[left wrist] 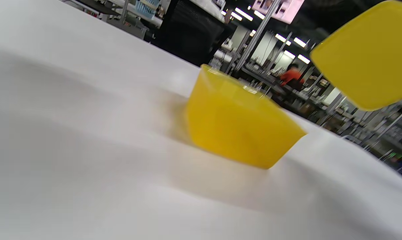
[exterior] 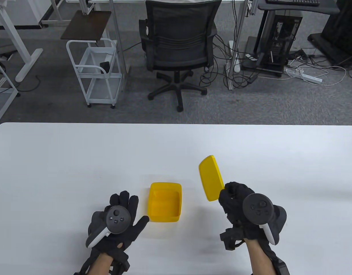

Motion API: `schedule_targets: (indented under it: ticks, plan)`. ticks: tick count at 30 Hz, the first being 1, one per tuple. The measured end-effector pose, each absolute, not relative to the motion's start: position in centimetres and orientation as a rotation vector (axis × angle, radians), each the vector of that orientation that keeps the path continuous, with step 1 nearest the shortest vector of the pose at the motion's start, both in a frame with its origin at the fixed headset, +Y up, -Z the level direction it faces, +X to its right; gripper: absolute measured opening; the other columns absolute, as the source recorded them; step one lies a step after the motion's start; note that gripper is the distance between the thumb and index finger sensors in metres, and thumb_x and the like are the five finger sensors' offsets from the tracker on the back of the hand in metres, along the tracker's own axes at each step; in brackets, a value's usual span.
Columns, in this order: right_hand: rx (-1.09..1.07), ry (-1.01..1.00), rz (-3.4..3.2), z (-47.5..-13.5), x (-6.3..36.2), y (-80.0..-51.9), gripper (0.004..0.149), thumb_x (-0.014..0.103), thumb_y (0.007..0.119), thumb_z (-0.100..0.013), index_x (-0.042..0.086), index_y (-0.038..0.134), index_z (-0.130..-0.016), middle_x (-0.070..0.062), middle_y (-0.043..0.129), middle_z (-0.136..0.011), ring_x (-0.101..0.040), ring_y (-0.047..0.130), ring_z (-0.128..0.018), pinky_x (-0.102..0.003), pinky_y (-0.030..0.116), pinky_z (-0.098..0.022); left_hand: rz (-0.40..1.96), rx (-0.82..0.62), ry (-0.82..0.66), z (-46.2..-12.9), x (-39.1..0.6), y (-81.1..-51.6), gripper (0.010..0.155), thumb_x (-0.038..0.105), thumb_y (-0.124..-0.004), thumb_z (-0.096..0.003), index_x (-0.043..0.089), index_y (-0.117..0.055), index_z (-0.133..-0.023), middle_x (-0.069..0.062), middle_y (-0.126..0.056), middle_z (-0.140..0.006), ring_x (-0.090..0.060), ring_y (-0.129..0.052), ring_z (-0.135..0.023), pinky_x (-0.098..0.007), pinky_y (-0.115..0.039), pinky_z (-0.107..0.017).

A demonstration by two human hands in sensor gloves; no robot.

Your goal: Cover the plastic food container

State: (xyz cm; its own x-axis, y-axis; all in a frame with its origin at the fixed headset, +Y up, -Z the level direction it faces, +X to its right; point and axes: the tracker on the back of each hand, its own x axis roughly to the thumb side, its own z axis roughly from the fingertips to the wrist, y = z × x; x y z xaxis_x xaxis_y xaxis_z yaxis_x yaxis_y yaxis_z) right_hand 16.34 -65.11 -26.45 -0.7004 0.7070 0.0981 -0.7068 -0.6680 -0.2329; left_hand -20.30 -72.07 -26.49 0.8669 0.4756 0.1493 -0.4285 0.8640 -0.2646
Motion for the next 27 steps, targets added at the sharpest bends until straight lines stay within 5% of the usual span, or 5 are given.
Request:
schedule_targets:
  ticks: [7, 14, 23, 27]
  plan:
    - [0.176, -0.127, 2.027, -26.1, 13.3, -66.0, 0.041, 0.038, 0.082, -0.058, 0.007, 0.081, -0.085, -0.015, 0.088, -0.084, -0.037, 0.087, -0.073, -0.057, 0.072, -0.067, 0.803, -0.149, -0.066, -26.9, -17.7, -70.3, 0.067, 0.055, -0.051, -0.0608, 0.012, -0.053, -0.112, -0.021, -0.06, -0.119, -0.05, -0.048, -0.112, -0.071, -0.036, -0.081]
    - [0.216, 0.013, 1.873, -26.2, 11.9, -67.2, 0.041, 0.037, 0.08, -0.059, 0.007, 0.08, -0.086, -0.016, 0.087, -0.086, -0.039, 0.086, -0.074, -0.058, 0.071, -0.068, 0.9, -0.159, -0.034, -27.5, -16.8, -70.3, 0.049, 0.043, -0.055, -0.0635, 0.014, -0.066, -0.101, -0.015, -0.08, -0.103, -0.042, -0.069, -0.102, -0.067, -0.048, -0.08]
    - [0.213, 0.037, 2.035, -26.2, 10.5, -68.3, 0.041, 0.036, 0.081, -0.059, 0.006, 0.081, -0.086, -0.017, 0.088, -0.085, -0.041, 0.086, -0.074, -0.059, 0.071, -0.067, 0.845, -0.077, 0.043, -28.3, -17.4, -69.6, 0.044, 0.037, -0.055, -0.0636, 0.01, -0.071, -0.093, -0.016, -0.086, -0.085, -0.039, -0.077, -0.089, -0.066, -0.054, -0.076]
    - [0.312, -0.08, 2.365, -25.8, 10.2, -67.8, 0.05, 0.042, 0.073, -0.064, 0.007, 0.075, -0.099, -0.021, 0.079, -0.101, -0.047, 0.075, -0.091, -0.064, 0.061, -0.074, 0.68, -0.027, 0.032, -29.0, -18.0, -69.0, 0.044, 0.037, -0.053, -0.0631, 0.008, -0.071, -0.091, -0.015, -0.087, -0.082, -0.038, -0.077, -0.088, -0.066, -0.054, -0.076]
